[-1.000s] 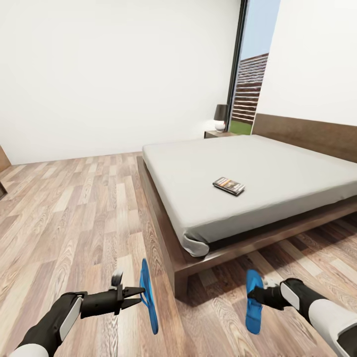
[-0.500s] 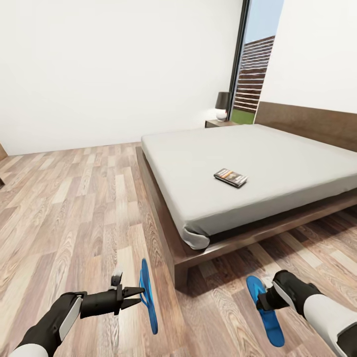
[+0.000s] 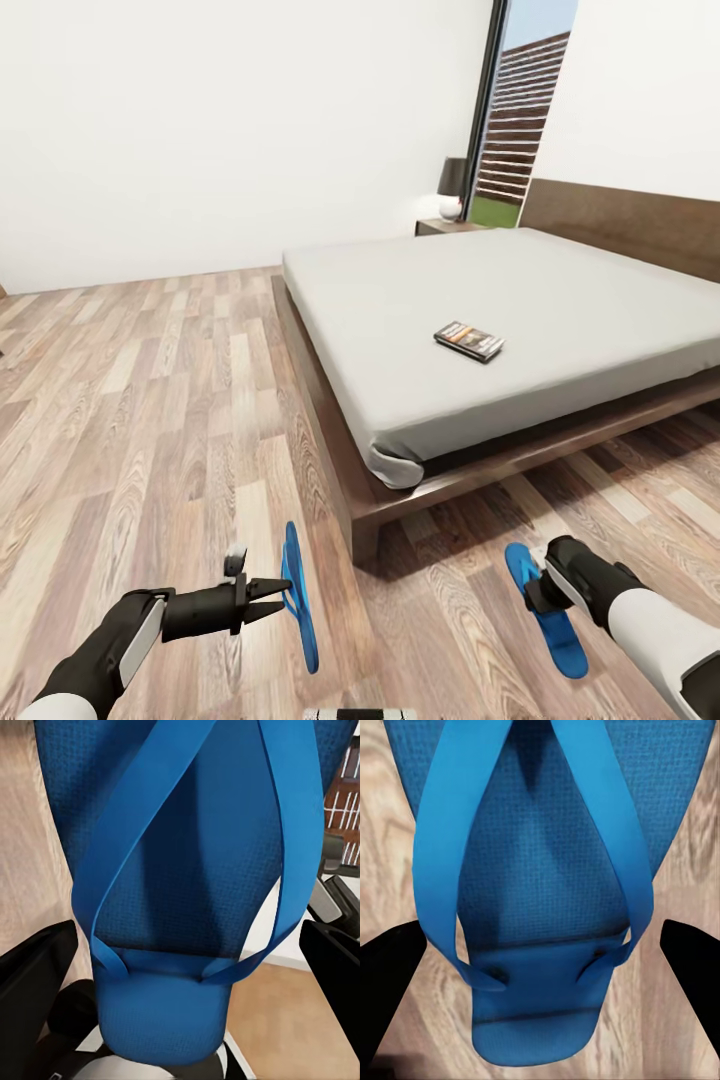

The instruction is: In the bedroom, move the book from the bed onto either nightstand, and place the two sandals side by side next to the bed.

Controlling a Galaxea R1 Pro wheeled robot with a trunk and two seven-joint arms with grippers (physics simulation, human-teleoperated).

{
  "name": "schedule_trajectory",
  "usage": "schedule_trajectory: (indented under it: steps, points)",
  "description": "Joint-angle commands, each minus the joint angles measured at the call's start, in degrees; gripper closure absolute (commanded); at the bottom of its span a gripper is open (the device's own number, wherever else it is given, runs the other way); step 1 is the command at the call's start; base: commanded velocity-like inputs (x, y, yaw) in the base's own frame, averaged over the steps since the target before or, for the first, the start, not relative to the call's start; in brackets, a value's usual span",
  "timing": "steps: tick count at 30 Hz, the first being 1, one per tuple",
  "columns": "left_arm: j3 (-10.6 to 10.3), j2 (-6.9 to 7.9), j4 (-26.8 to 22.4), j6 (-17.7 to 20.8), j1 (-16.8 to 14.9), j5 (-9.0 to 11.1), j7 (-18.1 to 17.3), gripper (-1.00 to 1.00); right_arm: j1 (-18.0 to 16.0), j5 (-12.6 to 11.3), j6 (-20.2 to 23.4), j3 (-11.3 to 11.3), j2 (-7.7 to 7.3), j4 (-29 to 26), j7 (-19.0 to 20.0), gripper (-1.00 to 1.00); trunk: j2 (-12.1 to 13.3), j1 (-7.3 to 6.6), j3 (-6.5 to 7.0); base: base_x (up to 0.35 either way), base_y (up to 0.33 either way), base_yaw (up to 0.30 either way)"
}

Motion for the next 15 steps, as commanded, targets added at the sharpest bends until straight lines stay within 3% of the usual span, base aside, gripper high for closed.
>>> schedule_trajectory:
  steps: [1, 7, 15]
  points:
    - [0.0, 0.00, 0.0, 0.4, 0.0, 0.2, -0.1, 1.00, 0.0, -0.5, 0.3, 0.5, -0.05, -0.1, -0.2, 1.00, 0.0, 0.01, -0.28, 0.000, 0.000, 0.000]
    - [0.0, 0.01, 0.0, 0.4, 0.0, 0.1, -0.2, 1.00, 0.0, -0.5, 0.3, 0.5, 0.00, -1.2, -1.1, 1.00, -0.1, 0.17, -1.60, 0.000, 0.000, 0.000]
    - [0.1, 0.01, 0.0, 0.5, 0.0, 0.1, -0.1, 1.00, -0.3, -0.4, 0.7, 0.5, 0.05, -4.1, -1.4, 1.00, -0.1, 0.17, -1.60, 0.000, 0.000, 0.000]
